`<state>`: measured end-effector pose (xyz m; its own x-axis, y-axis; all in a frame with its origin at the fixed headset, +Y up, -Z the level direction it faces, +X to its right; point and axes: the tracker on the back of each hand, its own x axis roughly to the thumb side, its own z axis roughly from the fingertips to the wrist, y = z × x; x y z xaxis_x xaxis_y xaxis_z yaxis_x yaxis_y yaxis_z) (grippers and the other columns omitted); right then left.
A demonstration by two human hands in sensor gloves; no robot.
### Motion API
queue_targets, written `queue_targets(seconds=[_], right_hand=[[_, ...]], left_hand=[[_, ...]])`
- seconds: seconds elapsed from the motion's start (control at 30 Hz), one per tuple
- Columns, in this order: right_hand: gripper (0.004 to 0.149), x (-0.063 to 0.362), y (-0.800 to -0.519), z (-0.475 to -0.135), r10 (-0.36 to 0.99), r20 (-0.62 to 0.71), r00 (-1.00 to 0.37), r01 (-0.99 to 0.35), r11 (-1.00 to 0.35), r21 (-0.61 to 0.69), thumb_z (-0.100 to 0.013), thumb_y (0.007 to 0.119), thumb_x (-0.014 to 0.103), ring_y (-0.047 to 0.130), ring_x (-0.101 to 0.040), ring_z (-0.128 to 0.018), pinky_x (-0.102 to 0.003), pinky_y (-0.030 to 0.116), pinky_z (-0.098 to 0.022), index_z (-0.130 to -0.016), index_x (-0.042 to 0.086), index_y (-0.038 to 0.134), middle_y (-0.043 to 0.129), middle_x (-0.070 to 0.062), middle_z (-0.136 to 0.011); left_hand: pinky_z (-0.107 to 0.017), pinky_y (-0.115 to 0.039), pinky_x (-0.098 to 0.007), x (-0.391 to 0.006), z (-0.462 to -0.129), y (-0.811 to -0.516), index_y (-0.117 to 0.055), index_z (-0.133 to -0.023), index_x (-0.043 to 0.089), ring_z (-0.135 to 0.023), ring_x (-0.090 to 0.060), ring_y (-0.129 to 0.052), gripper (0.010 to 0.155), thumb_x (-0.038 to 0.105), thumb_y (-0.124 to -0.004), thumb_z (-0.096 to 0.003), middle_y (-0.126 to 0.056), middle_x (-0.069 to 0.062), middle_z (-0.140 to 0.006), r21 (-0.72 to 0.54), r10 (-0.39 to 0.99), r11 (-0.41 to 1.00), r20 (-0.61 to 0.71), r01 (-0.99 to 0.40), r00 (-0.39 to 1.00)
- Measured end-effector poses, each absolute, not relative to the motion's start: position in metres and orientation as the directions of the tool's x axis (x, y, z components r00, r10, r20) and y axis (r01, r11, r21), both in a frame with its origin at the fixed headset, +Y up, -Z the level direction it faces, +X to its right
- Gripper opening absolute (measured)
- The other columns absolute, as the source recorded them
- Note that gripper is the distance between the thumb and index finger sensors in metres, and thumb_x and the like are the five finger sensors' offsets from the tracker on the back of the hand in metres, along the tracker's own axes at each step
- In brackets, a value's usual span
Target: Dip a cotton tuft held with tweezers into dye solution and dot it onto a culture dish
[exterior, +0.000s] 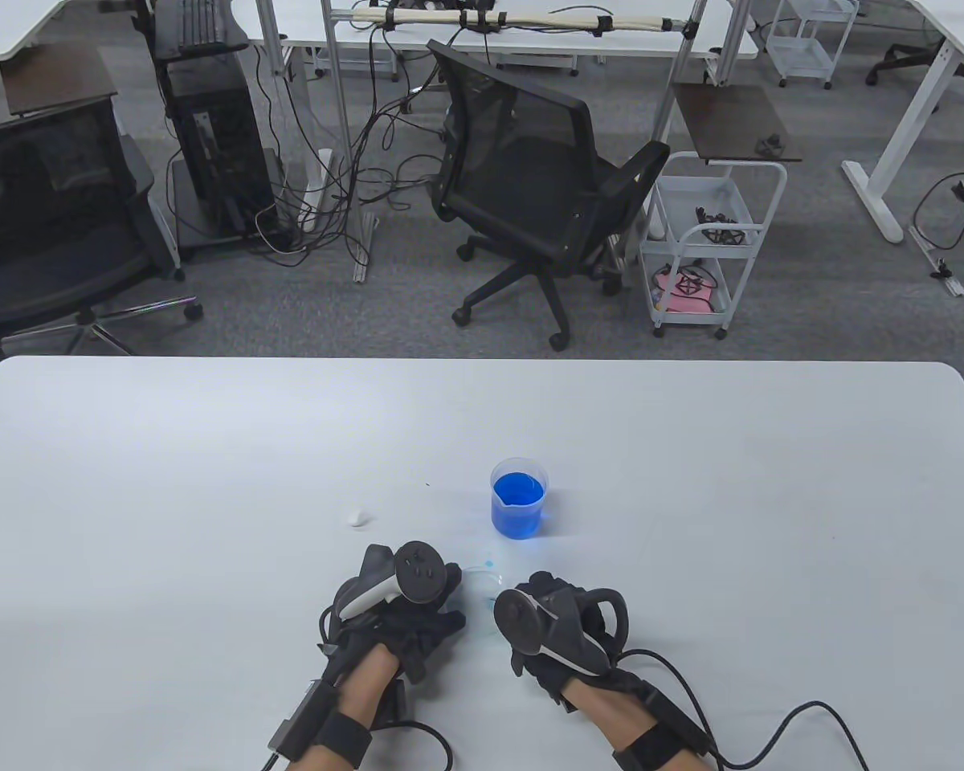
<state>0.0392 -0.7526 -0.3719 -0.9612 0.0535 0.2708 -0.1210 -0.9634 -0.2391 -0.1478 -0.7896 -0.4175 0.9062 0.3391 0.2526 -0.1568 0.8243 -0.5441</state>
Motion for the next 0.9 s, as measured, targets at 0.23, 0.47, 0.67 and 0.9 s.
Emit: queue_targets(seconds=[0.23,0.47,0.67,0.9], right_hand=[[0.040,0.036,-0.776,-0.377,-0.004,0.269,-0.963,-0.047,-0.983,-0.180,-0.025,0.092,0.029,0.099,-0.017,-0.019,-0.033,0.090,-0.008,-0.050,0.001,0.107,0.103,-0.024,-0.052],[0.040,0.034,-0.771,-0.378,0.004,0.264,-0.965,-0.059,-0.979,-0.197,-0.025,0.092,0.029,0.099,-0.017,-0.019,-0.033,0.090,-0.008,-0.050,0.001,0.107,0.103,-0.024,-0.052],[0.040,0.037,-0.756,-0.382,0.029,0.251,-0.968,-0.093,-0.964,-0.247,-0.025,0.092,0.029,0.099,-0.017,-0.019,-0.033,0.090,-0.008,-0.050,0.001,0.107,0.103,-0.024,-0.052],[0.040,0.036,-0.772,-0.387,-0.002,0.249,-0.969,-0.049,-0.978,-0.201,-0.025,0.092,0.028,0.099,-0.017,-0.019,-0.033,0.090,-0.008,-0.050,0.001,0.107,0.103,-0.024,-0.051]], left_hand=[[-0.065,-0.018,-0.078,-0.148,-0.417,-0.790,-0.029,-0.116,0.024,-0.104,-0.057,-0.017,0.070,0.045,-0.067,-0.0618,-0.019,-0.027,-0.123,-0.543,0.337,0.825,0.253,-0.155,0.907],[-0.065,-0.019,-0.078,-0.148,-0.417,-0.790,-0.029,-0.116,0.024,-0.104,-0.057,-0.017,0.070,0.045,-0.067,-0.0619,-0.018,-0.027,-0.122,-0.544,0.341,0.824,0.252,-0.159,0.906],[-0.065,-0.018,-0.078,-0.148,-0.417,-0.790,-0.029,-0.116,0.023,-0.105,-0.057,-0.017,0.070,0.045,-0.068,-0.0618,-0.018,-0.028,-0.122,-0.545,0.342,0.824,0.254,-0.159,0.905],[-0.065,-0.018,-0.078,-0.147,-0.416,-0.790,-0.029,-0.116,0.024,-0.104,-0.057,-0.017,0.070,0.045,-0.068,-0.0618,-0.018,-0.028,-0.122,-0.546,0.344,0.822,0.253,-0.161,0.904]])
